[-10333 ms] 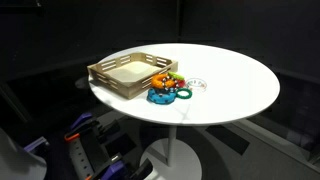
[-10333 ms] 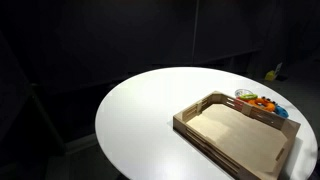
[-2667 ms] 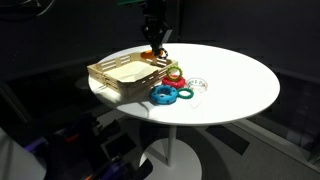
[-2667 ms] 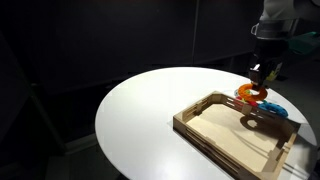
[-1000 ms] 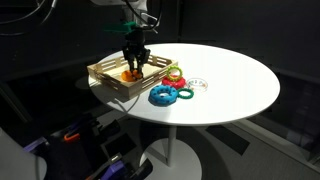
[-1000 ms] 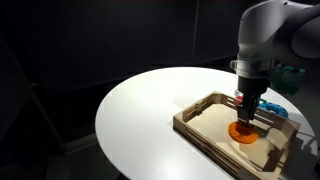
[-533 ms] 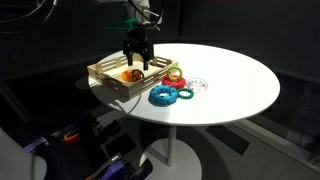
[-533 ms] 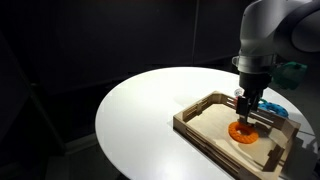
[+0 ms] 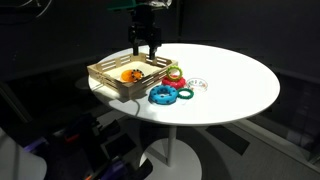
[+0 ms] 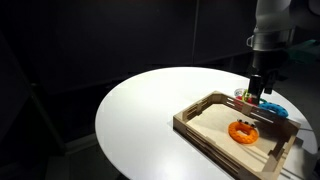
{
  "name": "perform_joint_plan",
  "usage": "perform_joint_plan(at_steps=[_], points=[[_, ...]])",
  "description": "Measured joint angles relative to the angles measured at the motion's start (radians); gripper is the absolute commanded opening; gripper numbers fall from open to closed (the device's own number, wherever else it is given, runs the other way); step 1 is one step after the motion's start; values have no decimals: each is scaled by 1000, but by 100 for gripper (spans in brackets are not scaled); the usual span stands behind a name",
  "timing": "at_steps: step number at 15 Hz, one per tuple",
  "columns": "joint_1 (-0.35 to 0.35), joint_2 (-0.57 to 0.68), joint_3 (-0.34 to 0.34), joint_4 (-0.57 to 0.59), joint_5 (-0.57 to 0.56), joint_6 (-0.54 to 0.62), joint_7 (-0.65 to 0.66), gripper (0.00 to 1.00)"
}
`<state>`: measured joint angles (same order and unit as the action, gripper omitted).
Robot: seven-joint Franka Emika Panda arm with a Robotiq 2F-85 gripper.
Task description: Pick up the orange ring with the striped black and white ring and put them in the tray
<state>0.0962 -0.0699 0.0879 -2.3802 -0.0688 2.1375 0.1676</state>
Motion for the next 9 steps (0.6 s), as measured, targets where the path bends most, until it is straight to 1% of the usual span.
perform_joint_plan(at_steps=[7,9], points=[[-52,-178,-42,27,0,-256,-21,100],[-69,-223,-57,43,0,-311,-26,100]])
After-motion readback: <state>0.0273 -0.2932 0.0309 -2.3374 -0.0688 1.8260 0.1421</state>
